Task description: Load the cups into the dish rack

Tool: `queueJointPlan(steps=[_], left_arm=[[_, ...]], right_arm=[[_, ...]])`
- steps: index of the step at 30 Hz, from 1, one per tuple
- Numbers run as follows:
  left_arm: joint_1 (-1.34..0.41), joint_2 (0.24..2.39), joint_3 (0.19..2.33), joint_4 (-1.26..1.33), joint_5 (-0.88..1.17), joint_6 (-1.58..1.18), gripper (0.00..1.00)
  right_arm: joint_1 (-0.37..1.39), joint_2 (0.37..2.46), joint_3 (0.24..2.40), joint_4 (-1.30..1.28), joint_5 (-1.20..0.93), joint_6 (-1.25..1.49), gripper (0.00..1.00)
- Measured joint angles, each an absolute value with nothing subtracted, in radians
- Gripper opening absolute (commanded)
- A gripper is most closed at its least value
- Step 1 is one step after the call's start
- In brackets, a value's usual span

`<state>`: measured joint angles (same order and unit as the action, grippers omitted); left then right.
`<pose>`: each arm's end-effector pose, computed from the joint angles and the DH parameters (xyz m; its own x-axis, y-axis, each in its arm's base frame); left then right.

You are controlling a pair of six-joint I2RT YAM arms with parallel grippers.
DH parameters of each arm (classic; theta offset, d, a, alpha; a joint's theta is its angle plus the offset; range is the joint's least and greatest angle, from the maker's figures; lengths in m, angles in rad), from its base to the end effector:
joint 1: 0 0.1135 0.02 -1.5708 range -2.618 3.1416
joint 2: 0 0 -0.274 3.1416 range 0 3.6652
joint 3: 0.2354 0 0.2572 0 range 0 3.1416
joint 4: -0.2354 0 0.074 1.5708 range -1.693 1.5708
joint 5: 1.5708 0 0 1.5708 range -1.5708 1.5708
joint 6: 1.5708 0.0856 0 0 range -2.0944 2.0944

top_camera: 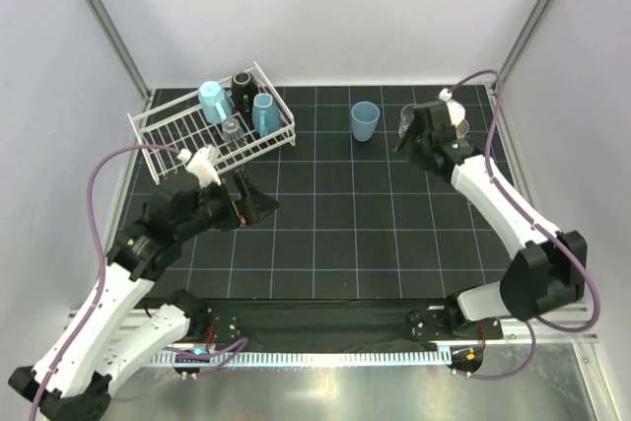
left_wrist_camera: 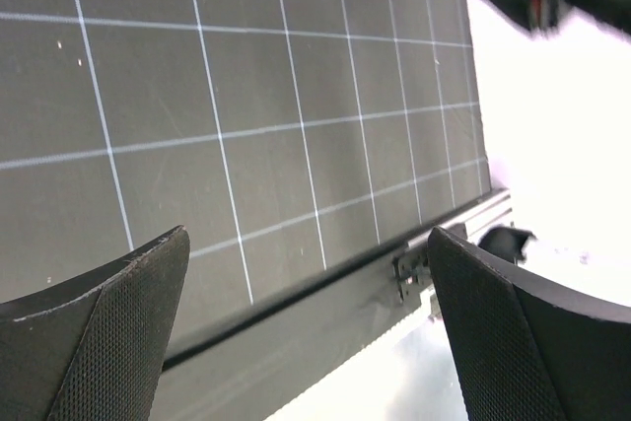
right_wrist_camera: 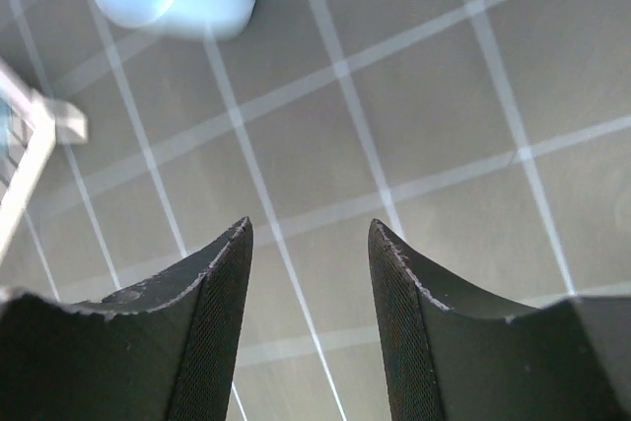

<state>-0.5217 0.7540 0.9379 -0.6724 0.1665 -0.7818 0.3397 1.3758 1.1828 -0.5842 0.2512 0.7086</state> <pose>0.1621 -0.1095 0.3314 -0.7244 -0.3850 -0.5719 0.1522 0.7198 -0.6773 0.3236 0.0918 0.2832 -0.6033 0.4553 -0.6547 0.3121 0.8903 0.3316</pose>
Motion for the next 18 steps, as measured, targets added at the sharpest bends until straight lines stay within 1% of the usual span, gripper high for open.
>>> queueJointPlan(steps=[4,8,9,11,12,16,17,18], left_arm=[[-0.522,0.674,0.906,-0.729,0.184,-0.777,1.00],[-0.522,0.662,0.905,-0.783,0.180,-0.759,1.00],[-0.522,0.657,0.905,-0.791,0.179,-0.755,1.00],[-0.522,0.649,0.905,-0.800,0.180,-0.750,1.00],[-0.522,0.645,0.905,-0.804,0.180,-0.749,1.00],[-0.522,0.630,0.905,-0.806,0.187,-0.746,1.00],[-0.522,0.630,0.905,-0.806,0.192,-0.744,1.00],[-0.522,0.632,0.904,-0.807,0.200,-0.741,1.00]], right_arm=[[0.239,1.470,1.238,-0.528,0.275,0.732,0.53],[0.144,1.543,1.269,-0.474,0.289,0.741,0.54],[0.114,1.560,1.272,-0.463,0.289,0.740,0.57],[0.064,1.596,1.285,-0.443,0.286,0.736,0.59],[0.038,1.619,1.295,-0.432,0.283,0.726,0.62],[-0.046,1.707,1.352,-0.404,0.268,0.665,0.68],[-0.065,1.728,1.368,-0.397,0.260,0.649,0.72],[-0.084,1.744,1.380,-0.386,0.250,0.637,0.73]])
